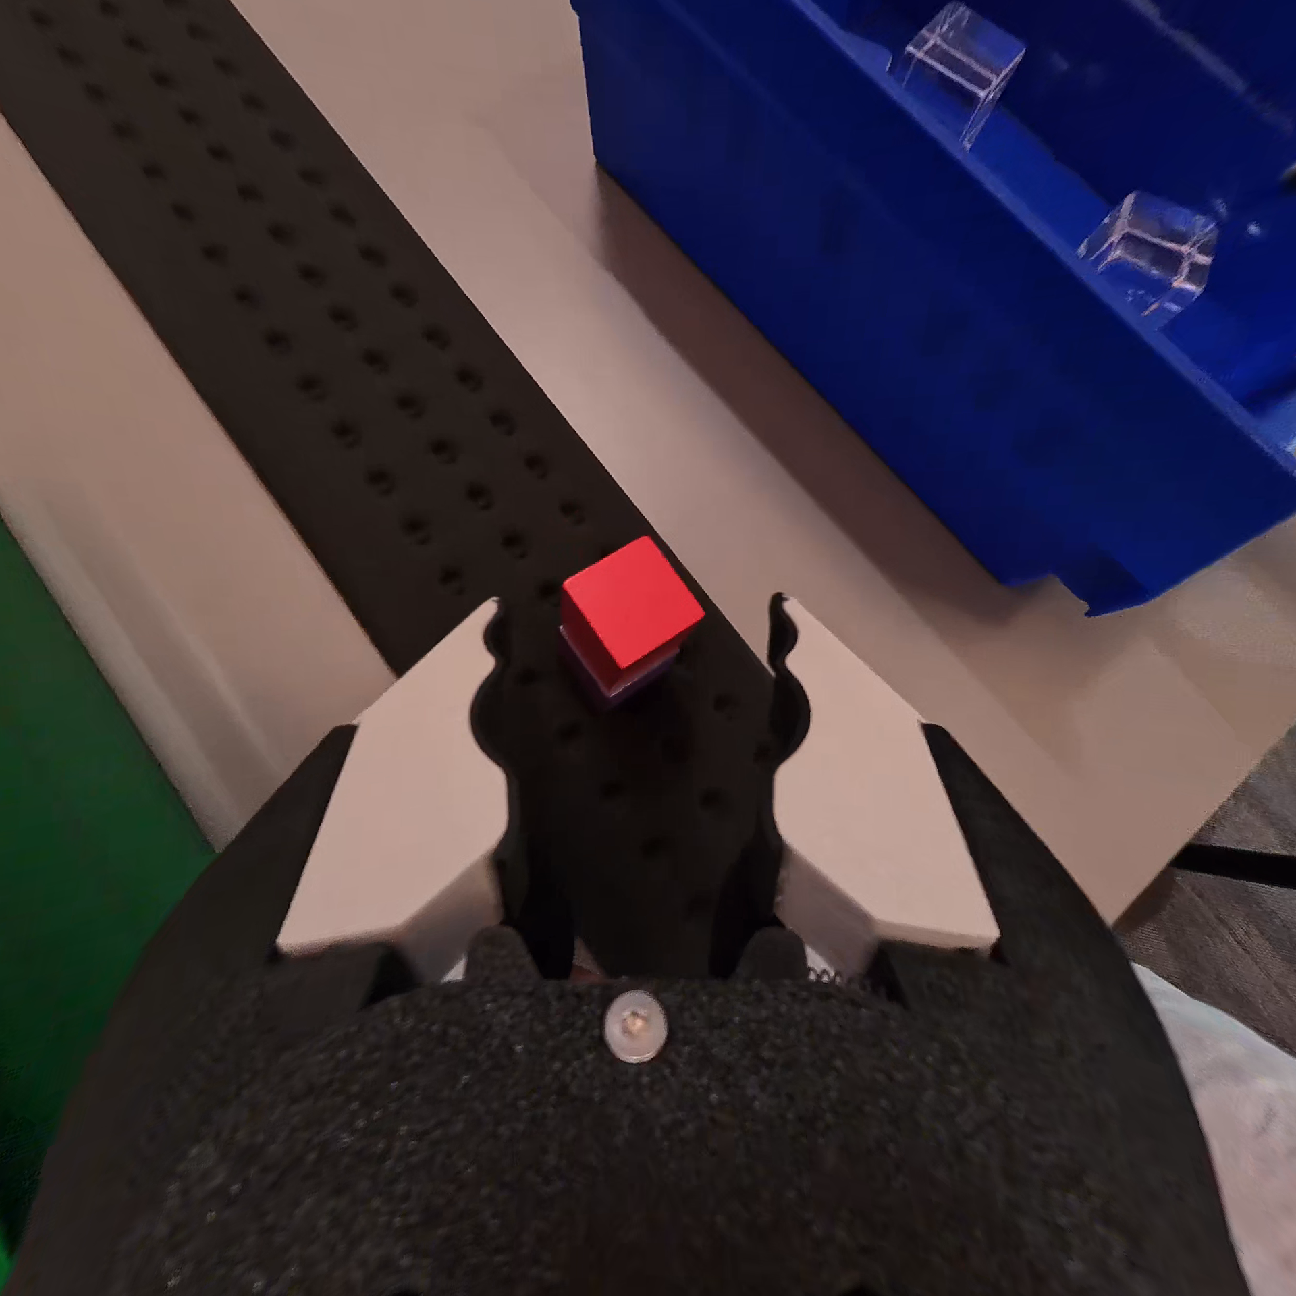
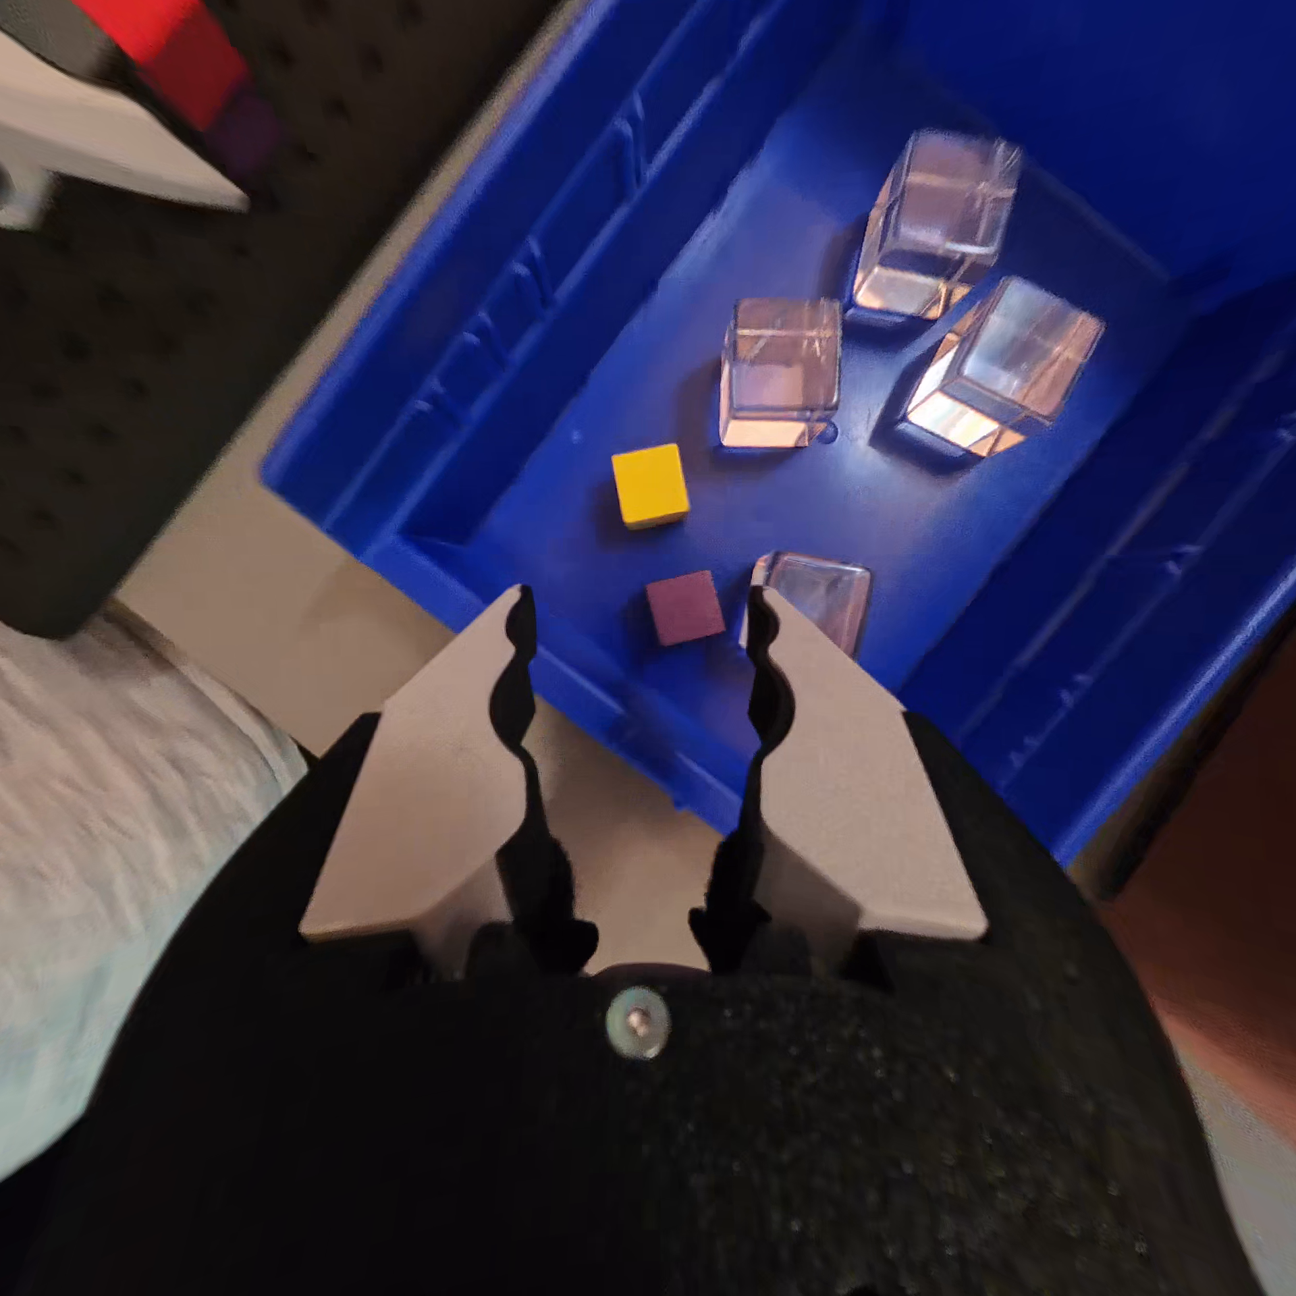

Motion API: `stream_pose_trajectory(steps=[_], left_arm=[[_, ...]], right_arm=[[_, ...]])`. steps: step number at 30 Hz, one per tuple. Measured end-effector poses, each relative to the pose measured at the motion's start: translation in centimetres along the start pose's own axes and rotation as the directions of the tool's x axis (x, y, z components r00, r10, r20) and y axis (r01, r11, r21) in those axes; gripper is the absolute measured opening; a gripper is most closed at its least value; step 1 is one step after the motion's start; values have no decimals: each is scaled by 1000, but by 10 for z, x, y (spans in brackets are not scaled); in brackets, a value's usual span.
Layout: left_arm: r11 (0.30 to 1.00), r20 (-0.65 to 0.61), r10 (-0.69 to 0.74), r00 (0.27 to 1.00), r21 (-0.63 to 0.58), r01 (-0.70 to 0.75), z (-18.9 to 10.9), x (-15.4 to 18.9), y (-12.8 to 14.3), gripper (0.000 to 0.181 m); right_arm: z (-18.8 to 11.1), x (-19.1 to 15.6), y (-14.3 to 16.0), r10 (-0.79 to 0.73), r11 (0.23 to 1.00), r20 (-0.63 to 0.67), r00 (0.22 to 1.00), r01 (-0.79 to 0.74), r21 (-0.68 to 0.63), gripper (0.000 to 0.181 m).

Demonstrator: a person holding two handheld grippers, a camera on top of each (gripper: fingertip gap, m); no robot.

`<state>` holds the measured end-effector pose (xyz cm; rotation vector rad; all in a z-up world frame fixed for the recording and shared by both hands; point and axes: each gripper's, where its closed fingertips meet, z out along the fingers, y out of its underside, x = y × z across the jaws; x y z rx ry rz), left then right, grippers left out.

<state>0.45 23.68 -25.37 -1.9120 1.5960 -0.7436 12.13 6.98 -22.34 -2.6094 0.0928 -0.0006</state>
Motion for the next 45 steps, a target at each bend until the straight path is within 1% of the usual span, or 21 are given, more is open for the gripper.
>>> stream_pose_trajectory(steps=[3, 6, 9, 12, 14, 16, 18, 19, 21, 23, 26, 28, 30, 32, 34, 36, 38, 40, 42, 43, 45], left_arm=[[999, 27, 34, 999, 5, -34, 4, 1, 2, 41], [998, 51, 51, 997, 28, -52, 2, 0, 0, 39], [997, 58, 45, 997, 58, -48, -5, -4, -4, 38], [988, -55, 10, 998, 156, -2, -29, 3, -23, 37], [963, -249, -85, 965, 227, 143, -52, 17, -41, 37], [890, -511, -205, 835, 259, 377, -83, 31, -64, 37], [790, -720, -279, 636, 203, 578, -111, 38, -82, 37], [748, -785, -295, 544, 165, 643, -122, 40, -88, 36], [690, -861, -302, 409, 98, 717, -137, 43, -94, 36], [658, -891, -305, 335, 57, 751, -143, 47, -95, 36], [631, -911, -320, 259, -1, 775, -145, 54, -93, 36], [618, -921, -323, 219, -30, 786, -146, 59, -91, 36], [612, -927, -319, 195, -45, 789, -147, 64, -88, 36], [624, -924, -323, 206, -44, 781, -146, 64, -85, 36], [630, -900, -330, 284, 14, 777, -144, 54, -80, 42], [662, -866, -317, 387, 91, 744, -146, 43, -73, 44], [710, -823, -297, 484, 149, 688, -148, 36, -61, 44], [751, -789, -278, 548, 177, 636, -152, 33, -46, 43], [783, -764, -276, 583, 174, 598, -153, 32, -30, 43], [797, -753, -281, 595, 162, 582, -152, 32, -21, 43], [817, -736, -297, 608, 133, 561, -149, 34, -5, 43]], right_arm=[[-18, -28, -2, 22, 991, 22, 1000, -25, 134, 57], [-28, -57, -5, 2, 975, 34, 999, -10, 223, 52], [-34, -91, -29, -54, 923, 68, 996, 24, 385, 51], [-34, -121, -62, -145, 807, 39, 989, 96, 583, 54], [-29, -131, -83, -159, 739, -27, 987, 137, 660, 56], [-28, -141, -106, -145, 660, -51, 988, 135, 739, 56], [-29, -149, -127, -111, 592, -34, 993, 94, 800, 54], [-31, -153, -137, -100, 561, -19, 995, 72, 824, 52], [-37, -158, -152, -84, 505, -4, 996, 46, 862, 50], [-40, -163, -163, -83, 473, -4, 997, 43, 880, 47], [-47, -170, -170, -109, 426, -25, 994, 69, 902, 37], [-45, -173, -170, -123, 427, -42, 991, 91, 899, 29], [-44, -175, -167, -127, 436, -41, 991, 93, 895, 28], [-45, -176, -163, -134, 449, -27, 991, 85, 890, 27], [-49, -169, -157, -133, 452, -48, 990, 103, 886, 27], [-52, -142, -146, -109, 498, -112, 988, 152, 854, 27], [-51, -99, -130, -68, 596, -169, 983, 176, 784, 27], [-41, -46, -105, -40, 753, -214, 976, 171, 636, 27], [-25, -1, -72, -27, 904, -221, 975, 118, 410, 27], [-16, 15, -55, -23, 955, -204, 979, 82, 285, 27], [1, 33, -30, -18, 997, -133, 991, 27, 68, 27]])
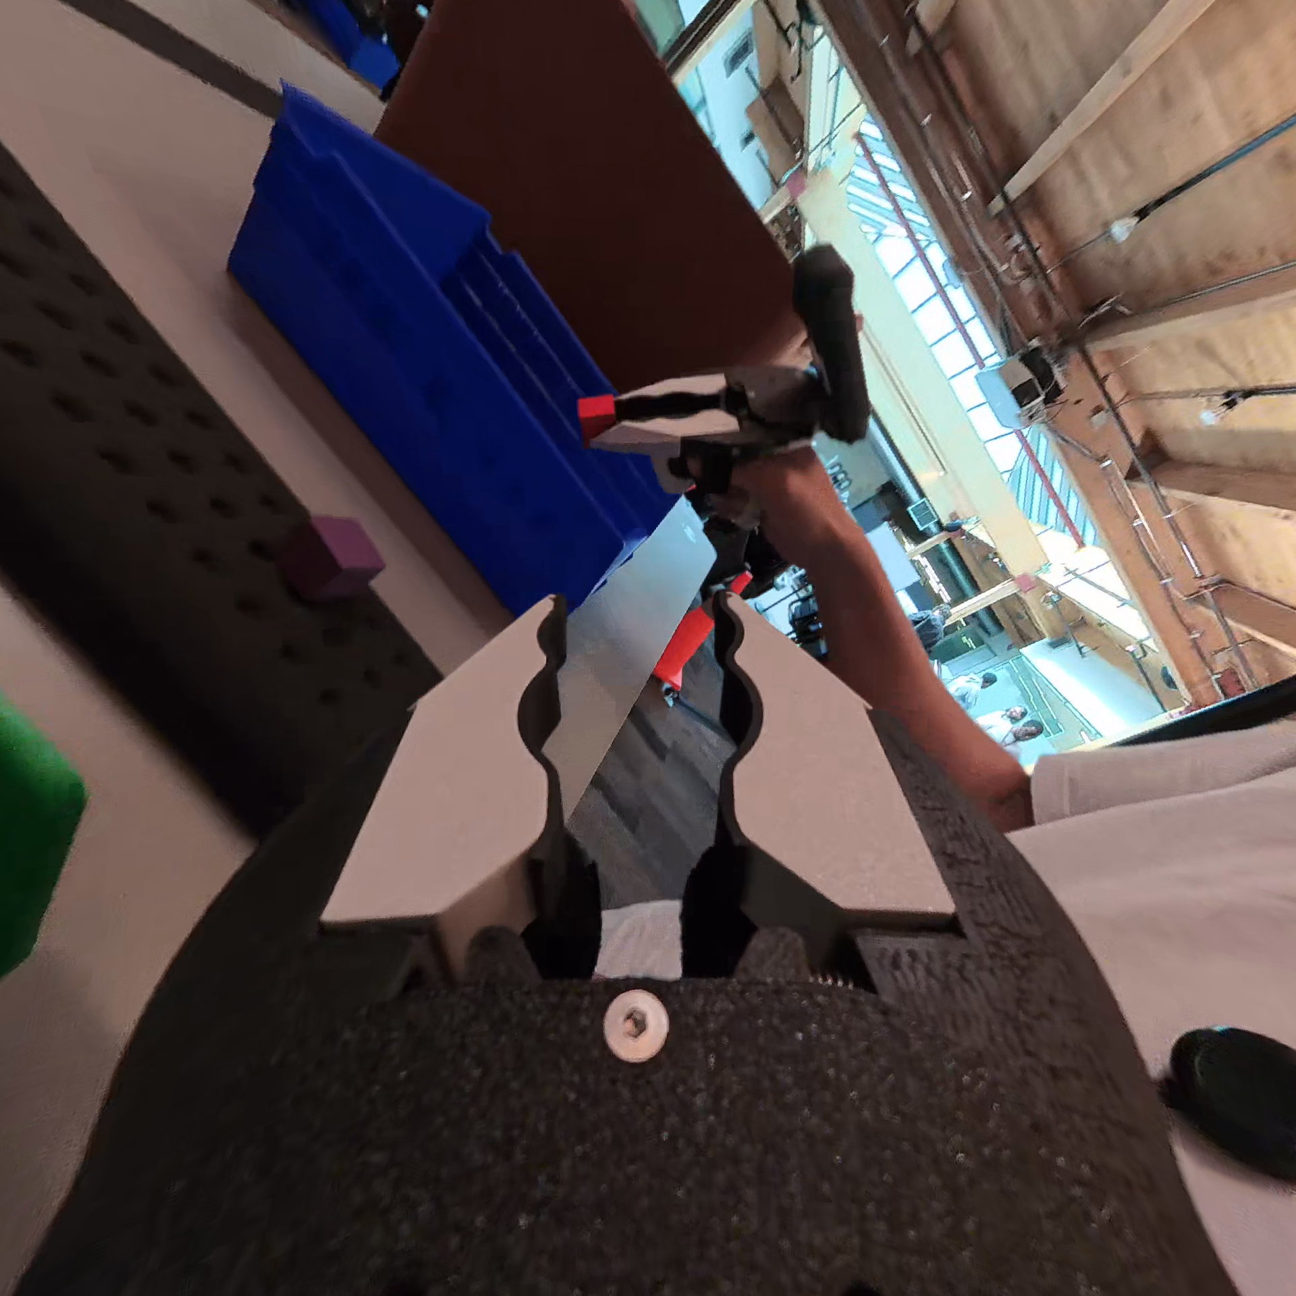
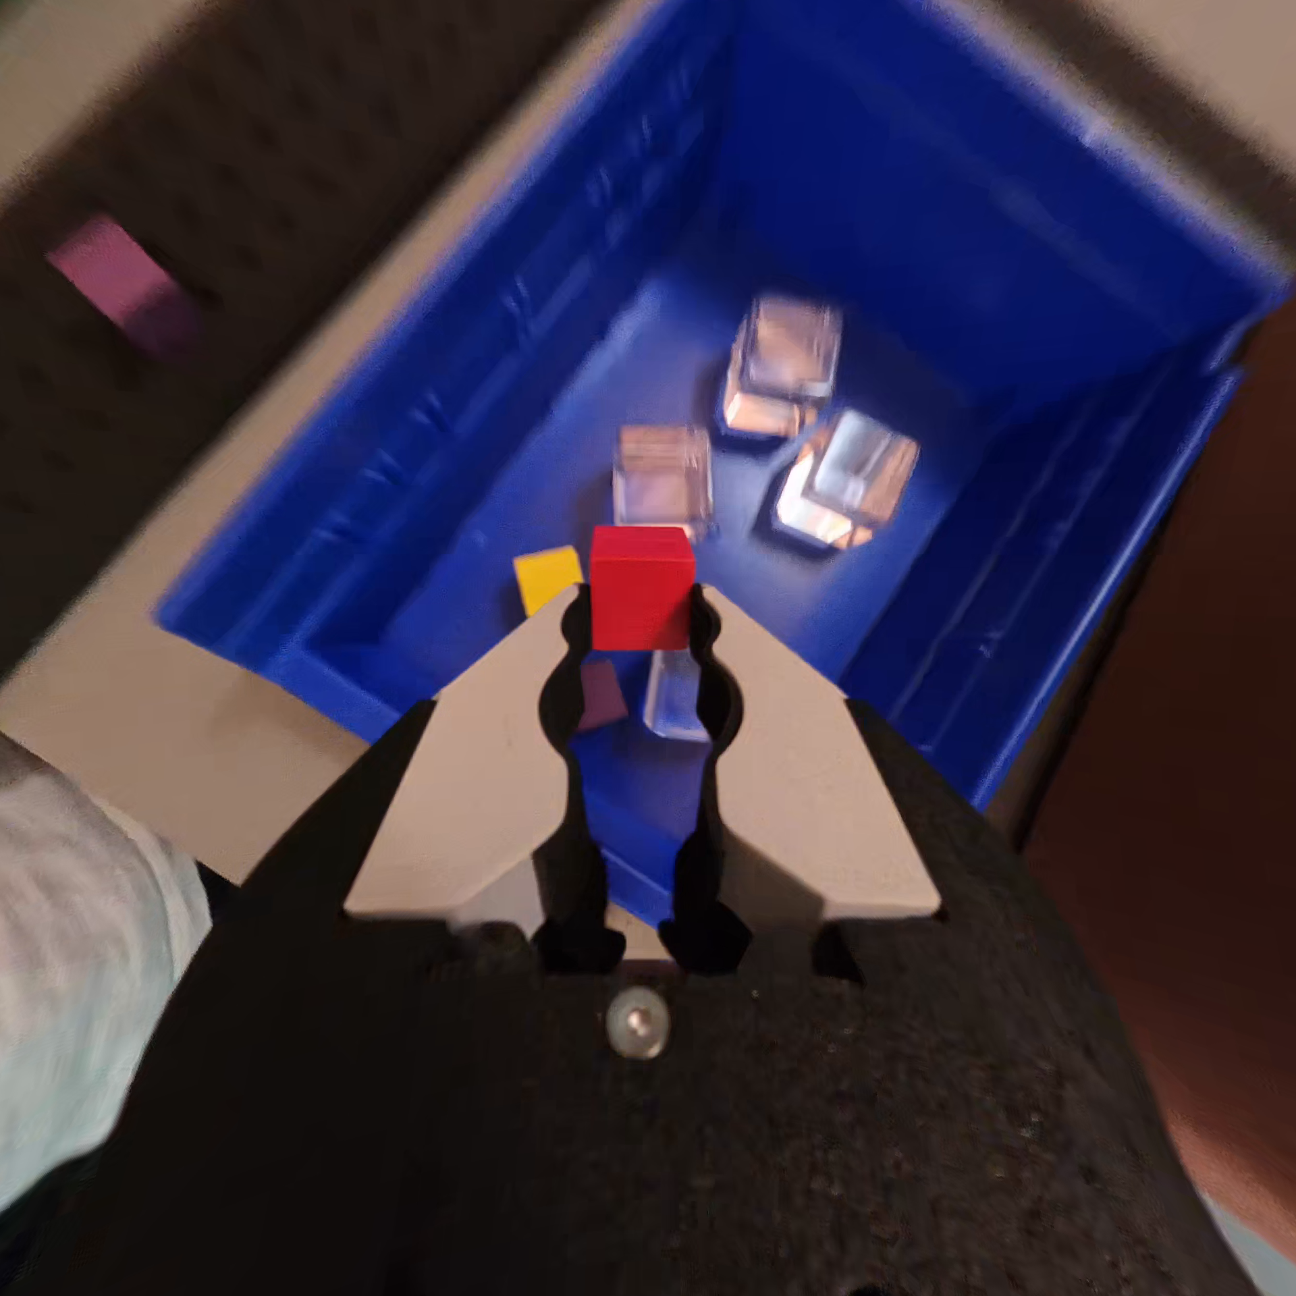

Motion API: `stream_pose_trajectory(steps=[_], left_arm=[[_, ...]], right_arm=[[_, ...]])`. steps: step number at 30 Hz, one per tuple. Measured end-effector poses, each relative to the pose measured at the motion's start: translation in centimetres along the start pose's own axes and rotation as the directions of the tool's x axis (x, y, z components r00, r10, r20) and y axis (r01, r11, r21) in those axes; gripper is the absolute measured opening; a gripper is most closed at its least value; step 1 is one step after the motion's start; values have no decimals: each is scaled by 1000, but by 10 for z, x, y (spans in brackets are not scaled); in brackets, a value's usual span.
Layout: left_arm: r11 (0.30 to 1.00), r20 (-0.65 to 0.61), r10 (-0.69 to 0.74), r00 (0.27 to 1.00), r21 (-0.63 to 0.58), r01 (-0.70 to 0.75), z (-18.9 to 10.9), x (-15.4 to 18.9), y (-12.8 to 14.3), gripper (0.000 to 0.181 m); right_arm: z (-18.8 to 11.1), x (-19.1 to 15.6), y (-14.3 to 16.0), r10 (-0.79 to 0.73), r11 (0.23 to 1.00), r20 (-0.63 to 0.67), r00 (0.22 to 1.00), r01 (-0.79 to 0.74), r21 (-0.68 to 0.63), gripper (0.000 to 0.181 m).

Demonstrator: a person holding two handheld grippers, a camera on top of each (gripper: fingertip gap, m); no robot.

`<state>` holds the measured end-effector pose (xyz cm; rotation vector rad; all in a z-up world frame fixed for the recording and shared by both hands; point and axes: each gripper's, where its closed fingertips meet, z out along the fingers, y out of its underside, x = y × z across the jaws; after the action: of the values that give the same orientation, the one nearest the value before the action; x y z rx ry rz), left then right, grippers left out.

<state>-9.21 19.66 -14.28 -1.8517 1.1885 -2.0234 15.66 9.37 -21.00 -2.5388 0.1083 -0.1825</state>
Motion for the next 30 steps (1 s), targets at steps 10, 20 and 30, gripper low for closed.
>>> stream_pose_trajectory(steps=[10, 20, 30], left_arm=[[965, 256, 211, 943, -210, -159, -11, -34, 42, 44], [884, 528, 456, 716, -364, -295, 24, -82, 28, 52], [833, 646, 545, 534, -493, -252, 78, -145, 20, 57]], right_arm=[[67, 23, 41, -162, 815, 174, 971, 231, -531, 27], [59, 10, 30, -85, 881, 180, 980, 159, -446, 48], [-35, -73, -12, 203, 915, 266, 942, -279, 292, 44]])
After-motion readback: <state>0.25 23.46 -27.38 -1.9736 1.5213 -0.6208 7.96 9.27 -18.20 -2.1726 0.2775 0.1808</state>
